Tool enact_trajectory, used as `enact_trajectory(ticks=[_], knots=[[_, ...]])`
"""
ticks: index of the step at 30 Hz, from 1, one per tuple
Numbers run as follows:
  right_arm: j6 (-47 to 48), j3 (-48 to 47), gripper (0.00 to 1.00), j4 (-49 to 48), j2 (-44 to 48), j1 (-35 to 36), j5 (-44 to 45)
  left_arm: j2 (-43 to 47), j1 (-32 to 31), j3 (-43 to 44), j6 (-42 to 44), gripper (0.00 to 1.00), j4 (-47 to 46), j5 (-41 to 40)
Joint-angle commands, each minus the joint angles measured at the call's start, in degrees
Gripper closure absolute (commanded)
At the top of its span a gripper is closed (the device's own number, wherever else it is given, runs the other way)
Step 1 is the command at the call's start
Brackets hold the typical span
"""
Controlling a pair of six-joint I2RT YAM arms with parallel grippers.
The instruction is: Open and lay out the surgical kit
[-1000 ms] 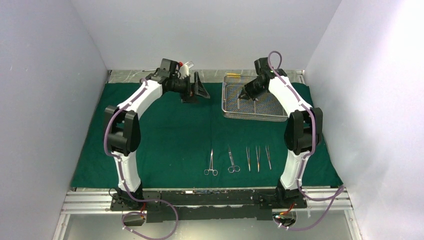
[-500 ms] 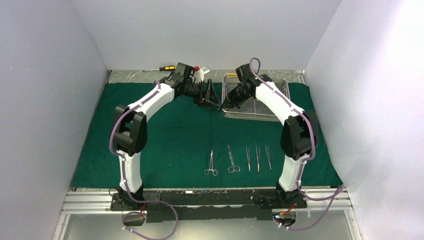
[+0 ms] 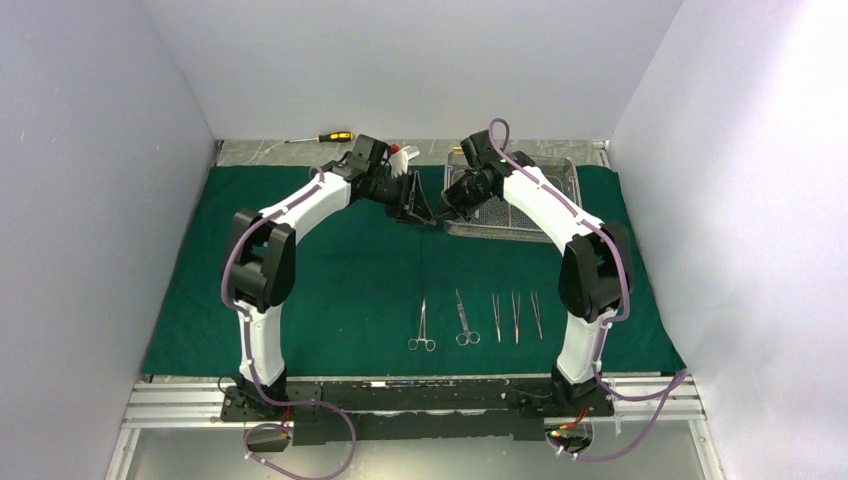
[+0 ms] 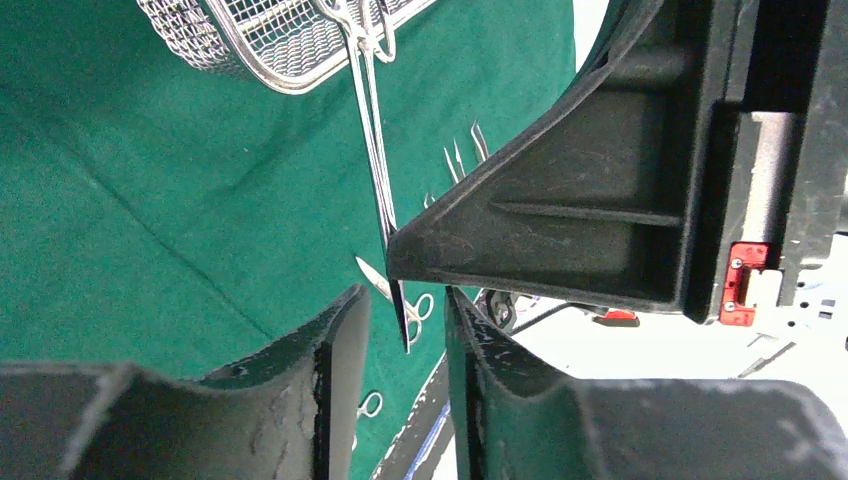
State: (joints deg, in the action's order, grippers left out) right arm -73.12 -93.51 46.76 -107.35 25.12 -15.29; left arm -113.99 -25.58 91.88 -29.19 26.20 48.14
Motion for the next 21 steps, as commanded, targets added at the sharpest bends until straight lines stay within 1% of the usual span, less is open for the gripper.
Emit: enact_trajectory(ticks=[1,3,5,7,10,11,12,14,18,20,21], knots=[[-0.88,-1.64,1.0,-1.32,2.16,0.24,-0.7,-0.37,-0.17,1.76,0.47,0.66,0.42,0.48],[-0.89,-1.81,1.0,-1.33,2.07,0.43,-0.52,-0.66,-0.17,2.01,0.22,0.77,0.47,1.12],[-0.89,-2.05,1.0,-1.41,1.99,0.54,-0.44,-0.84,-0.17,2.52,-0.1,0.86,0.84,1.97],[-0.88,-2.63,1.0,-1.26,1.82,0.54,-0.21,-0.74,-0.16,2.9,-0.25,1.0,1.22,2.61],[-0.31,-3.71,1.0,-0.97,1.5,0.5,0.27,-0.11,-0.17,3.25,0.73,1.0,1.98,2.34],[0.3,-4.38,0.96,-0.47,1.31,0.53,0.38,0.05,-0.17,3.53,1.35,1.0,2.4,2.07],[1.06,-5.29,0.88,0.17,1.07,0.49,0.73,0.03,-0.17,4.01,2.49,1.0,3.25,1.72],[3.22,-7.13,0.77,1.54,1.05,0.22,1.78,-0.17,-0.04,5.41,5.35,1.0,6.3,0.81],[9.36,-9.98,0.63,3.11,3.72,-1.14,4.55,-0.46,1.26,8.03,11.52,1.0,13.25,0.74],[13.75,-9.17,0.57,-0.45,6.21,-2.41,3.49,-0.08,2.17,9.51,15.34,1.0,16.66,1.27],[17.83,-8.73,0.53,-2.18,7.21,-3.16,2.09,0.12,2.73,10.62,18.02,1.0,19.18,1.55]])
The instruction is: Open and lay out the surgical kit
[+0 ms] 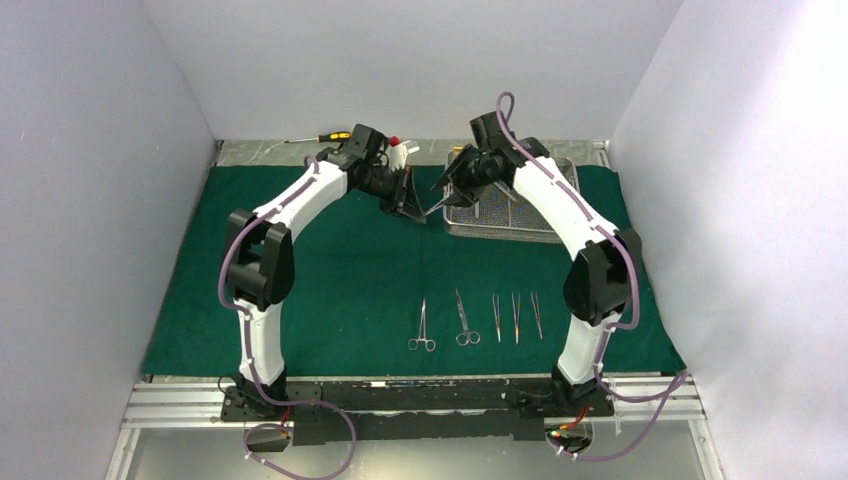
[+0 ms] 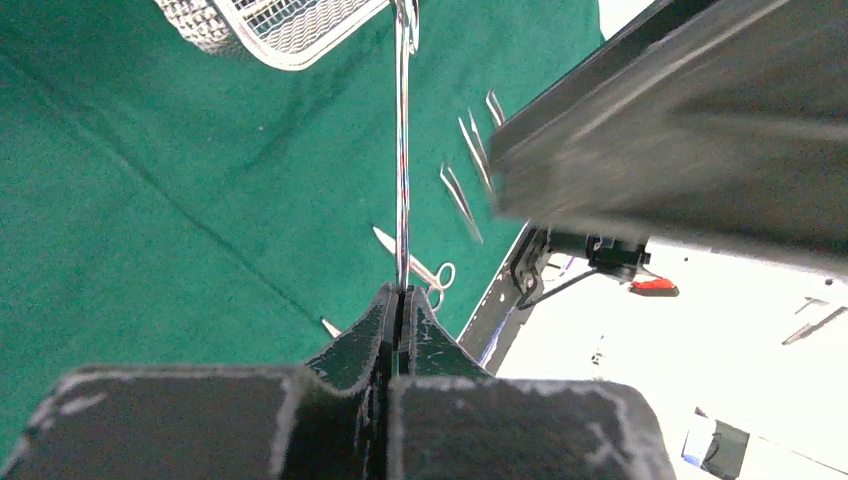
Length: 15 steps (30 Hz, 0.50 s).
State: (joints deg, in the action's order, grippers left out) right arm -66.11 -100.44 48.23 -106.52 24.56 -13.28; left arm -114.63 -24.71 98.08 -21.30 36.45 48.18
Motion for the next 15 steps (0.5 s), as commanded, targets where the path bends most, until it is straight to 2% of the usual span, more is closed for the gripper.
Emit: enact_trajectory(ticks=[1,3,8,11,15], knots=[[14.36,-1.39,0.48,-5.63,7.22,-3.35,-1.03,0.86,2.37,5.98,13.75,1.0,12.56,1.94],[23.32,-0.22,0.37,-9.98,8.35,-4.45,-4.79,1.11,3.57,10.29,21.13,1.0,20.07,2.58],[46.33,0.51,0.34,-16.68,8.48,-5.64,-19.06,4.5,6.54,12.85,29.47,1.0,27.92,5.47],[52.9,-3.34,0.33,-14.86,4.82,-5.62,-25.87,6.99,6.76,13.07,33.22,1.0,32.21,3.91],[56.14,-8.28,0.32,-14.08,2.37,-5.24,-39.66,11.78,6.86,13.48,38.2,1.0,36.59,4.63]])
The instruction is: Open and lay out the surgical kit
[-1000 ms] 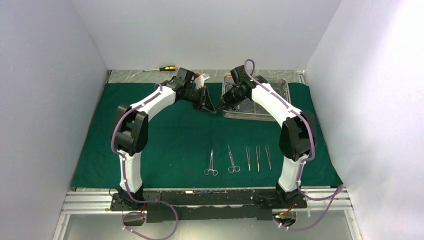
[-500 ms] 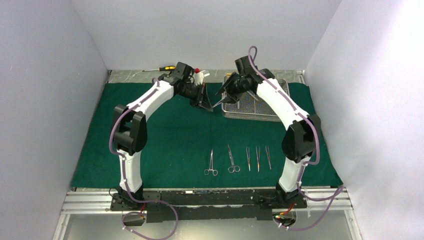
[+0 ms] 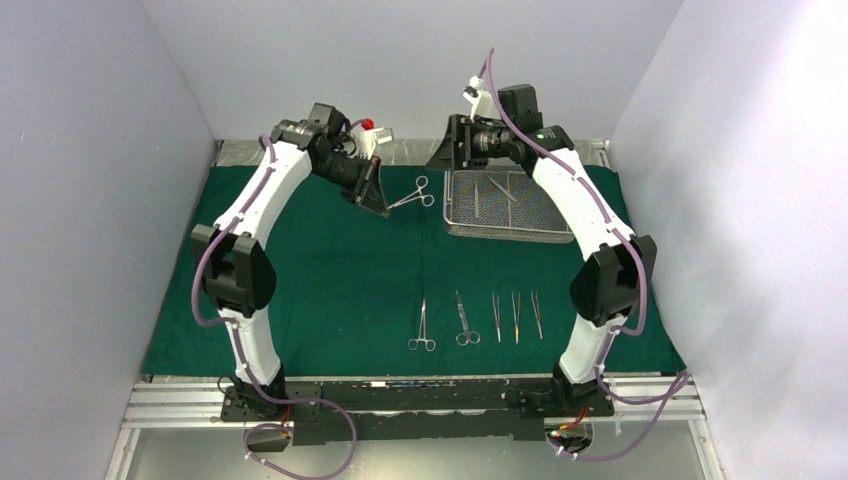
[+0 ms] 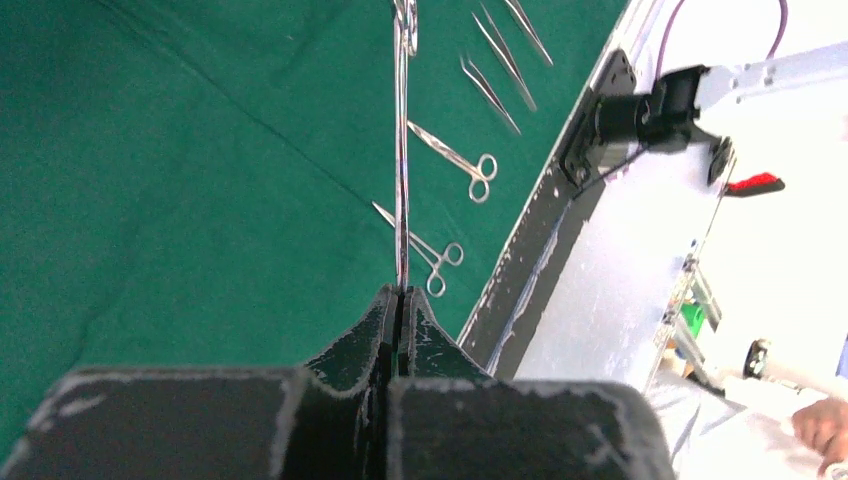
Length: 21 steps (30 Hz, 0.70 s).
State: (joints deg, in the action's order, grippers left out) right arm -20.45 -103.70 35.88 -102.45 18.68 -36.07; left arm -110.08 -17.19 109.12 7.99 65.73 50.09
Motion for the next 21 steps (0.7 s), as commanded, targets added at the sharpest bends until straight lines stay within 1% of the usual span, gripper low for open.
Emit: enact_trajectory(ticks=[1,3,5,8,11,15,17,18,21], knots=[[12.77,-5.7,0.33,-0.58,-1.39,1.17,-18.25,8.31,-0.65,2.59,10.3,1.0,8.25,2.75],[19.14,-6.3,0.33,2.04,0.0,2.41,-18.61,10.87,-0.65,1.92,11.65,1.0,8.39,2.3],[22.95,-7.1,0.33,4.64,0.39,2.93,-19.76,12.99,-0.66,1.08,13.46,1.0,8.7,2.52],[22.96,-6.76,0.34,5.24,0.38,2.92,-22.23,14.77,-0.65,0.86,14.63,1.0,8.72,1.64],[21.66,-6.19,0.38,3.62,0.47,2.94,-28.04,14.86,-0.65,1.45,15.58,1.0,9.48,2.68],[20.54,-5.17,0.47,1.21,1.05,2.89,-32.96,14.45,-0.65,1.97,16.45,1.0,10.48,3.79],[18.14,-4.41,0.51,-0.76,1.6,2.94,-34.74,14.69,-0.65,1.68,17.11,1.0,10.72,4.3],[17.41,-4.14,0.54,-1.3,1.68,2.94,-35.54,14.97,-0.65,1.44,17.14,1.0,10.52,4.39],[15.29,-3.53,0.67,-3.52,2.07,2.89,-37.7,15.68,-0.65,1.27,17.43,1.0,10.23,4.64]])
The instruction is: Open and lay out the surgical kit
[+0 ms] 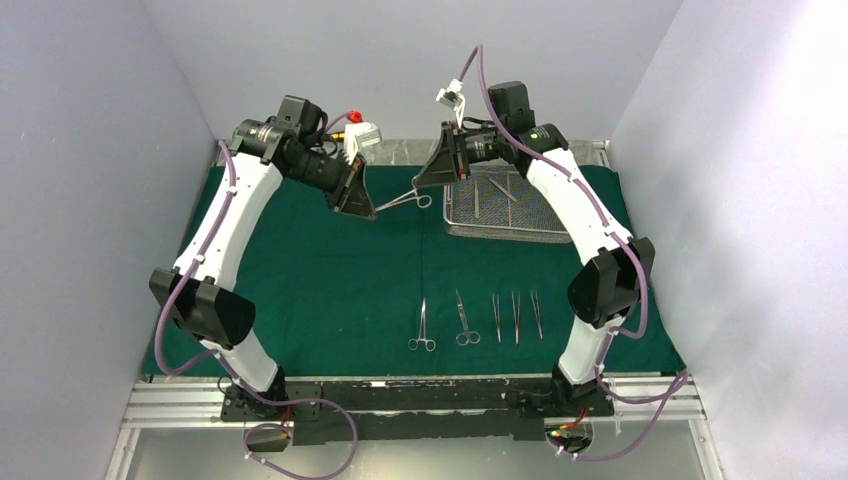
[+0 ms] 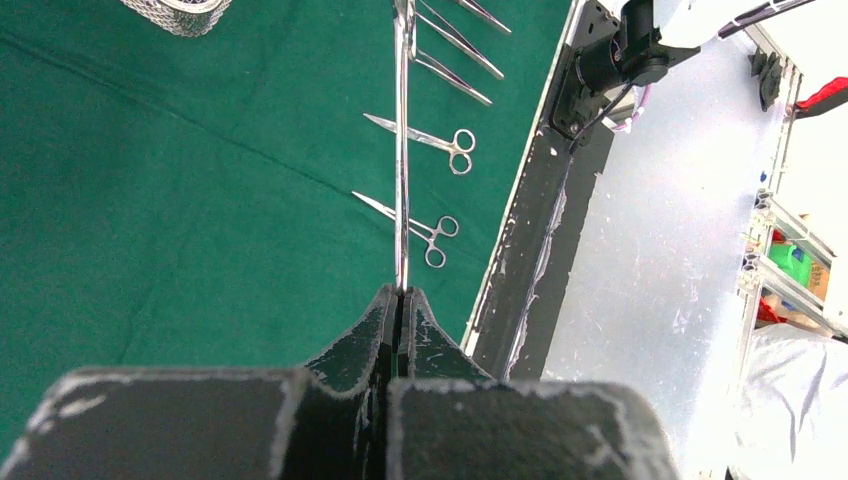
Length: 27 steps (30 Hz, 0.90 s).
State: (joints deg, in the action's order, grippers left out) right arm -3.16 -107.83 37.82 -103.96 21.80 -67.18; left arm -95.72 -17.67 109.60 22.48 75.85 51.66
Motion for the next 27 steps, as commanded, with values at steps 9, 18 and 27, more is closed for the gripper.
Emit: enact_trajectory(ticks=[9,18,27], knots=[[-6.64,0.69,1.0,-9.0,3.76,-0.18,-6.06,2.76,-0.17,1.32,2.43,1.0,-0.45,3.38],[-17.76,8.16,1.0,-27.21,10.2,-1.32,18.55,5.96,2.29,0.65,-19.49,0.01,-16.64,-11.86],[-12.5,13.21,1.0,-34.7,15.62,5.69,47.01,3.31,5.28,-1.12,-60.38,0.01,-32.64,-23.06]])
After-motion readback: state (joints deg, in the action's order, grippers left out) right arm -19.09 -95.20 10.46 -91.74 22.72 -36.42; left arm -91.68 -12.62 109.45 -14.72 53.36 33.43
